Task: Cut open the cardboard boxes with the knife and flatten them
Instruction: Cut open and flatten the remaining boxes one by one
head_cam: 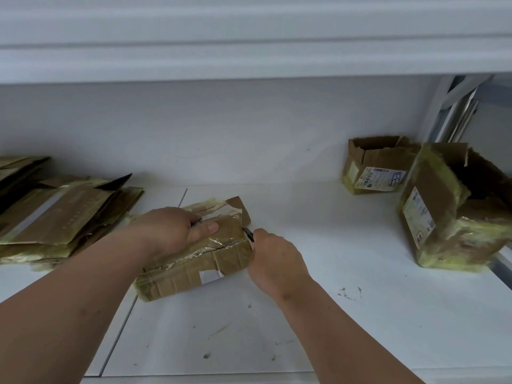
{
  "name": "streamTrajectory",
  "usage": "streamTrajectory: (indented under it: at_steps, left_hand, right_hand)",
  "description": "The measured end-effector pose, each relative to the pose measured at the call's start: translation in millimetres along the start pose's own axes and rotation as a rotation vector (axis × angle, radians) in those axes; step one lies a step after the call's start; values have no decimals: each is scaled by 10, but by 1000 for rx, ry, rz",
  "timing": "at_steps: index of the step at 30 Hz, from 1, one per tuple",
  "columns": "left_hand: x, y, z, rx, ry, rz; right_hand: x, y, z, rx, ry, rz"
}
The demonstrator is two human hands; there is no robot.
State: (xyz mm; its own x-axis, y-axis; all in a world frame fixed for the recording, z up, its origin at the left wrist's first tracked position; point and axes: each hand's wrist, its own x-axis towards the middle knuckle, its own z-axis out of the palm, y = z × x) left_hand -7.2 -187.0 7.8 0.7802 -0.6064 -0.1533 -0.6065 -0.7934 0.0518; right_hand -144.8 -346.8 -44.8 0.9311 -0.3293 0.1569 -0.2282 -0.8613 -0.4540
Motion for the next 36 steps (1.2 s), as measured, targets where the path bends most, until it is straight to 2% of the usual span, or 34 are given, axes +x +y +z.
streamTrajectory:
  at_steps: [9, 13, 16, 19, 22, 27, 31, 33, 36]
  left_hand:
    - [-21, 81, -42, 26, -38, 7]
    - [-39, 39, -85, -46, -4, -48]
    - [-70, -16, -145, -104, 6, -79]
    - [-71, 29, -146, -56, -37, -76]
    - [-42, 159, -106, 19, -63, -70]
    - [8, 196, -129, -105, -108, -47]
    - [-140, -86, -147, -239, -265, 19]
    - [-234, -229, -61, -280, -242, 44]
    - [-284, -229, 120, -282, -89, 10]
  right_hand:
    - [-166, 155, 88, -49, -174, 102]
    - [-285, 232, 128, -95, -292, 136]
    - [-282, 263, 131, -86, -309, 181]
    - [-190, 274, 110, 98, -212, 298]
    - [-100, 233, 105, 442, -106, 415]
    - [-73, 176, 130, 876, -118, 513]
    - [-137, 158, 228, 1105, -84, 586]
    - [-171, 144, 274, 1148, -44, 605]
    - [-230, 87, 294, 1146, -13, 608]
